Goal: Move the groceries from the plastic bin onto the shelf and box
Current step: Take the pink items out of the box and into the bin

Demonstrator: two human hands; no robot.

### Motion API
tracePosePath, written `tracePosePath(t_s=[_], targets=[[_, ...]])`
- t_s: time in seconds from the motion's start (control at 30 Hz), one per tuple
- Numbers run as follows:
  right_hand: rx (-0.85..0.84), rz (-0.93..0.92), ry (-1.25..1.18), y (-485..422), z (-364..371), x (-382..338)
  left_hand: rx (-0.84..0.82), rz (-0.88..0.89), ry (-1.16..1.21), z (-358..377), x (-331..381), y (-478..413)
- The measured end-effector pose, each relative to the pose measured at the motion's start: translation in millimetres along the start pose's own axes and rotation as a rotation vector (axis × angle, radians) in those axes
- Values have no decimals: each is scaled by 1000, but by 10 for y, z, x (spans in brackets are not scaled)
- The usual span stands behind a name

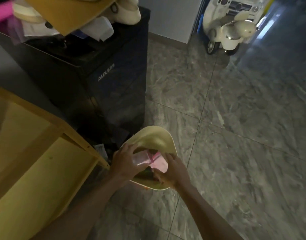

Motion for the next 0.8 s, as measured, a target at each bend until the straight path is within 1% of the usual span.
tracePosePath(t_s=[0.1,0.23,0.3,0.4,0.47,0.6,0.7,0.8], targets=[[40,-3,-21,103,-337,-80,-21,22,19,-223,151,92],[106,-45,59,417,-1205,-414,20,141,-69,-982,632,219],[142,-53,108,660,-1779,-622,18,189,-123,-1500,998,297],[216,-82,104,1082,-2751,-1006,37,222,-108,-2382,1582,470],[281,-110,101,1411,-3447,-1311,38,284,-108,-3001,2048,619],[412,-191,43,2103,-4786,-1920,119,382,-108,-4314,2928,1021],[441,-243,33,2602,-5589,-2372,202,408,-106,-5201,3438,1341],[459,-287,23,3030,-6208,-2753,239,390,-152,-5887,3782,1634]])
Point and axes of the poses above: each hand's wrist, its own y-axis away from the middle knuckle, its own z-axis out of the palm, x = y × z, the point moved 9 cm from there along -y, towards the middle knuckle, and after that the axes turned 2 degrees about -y, right-handed, at the moved point
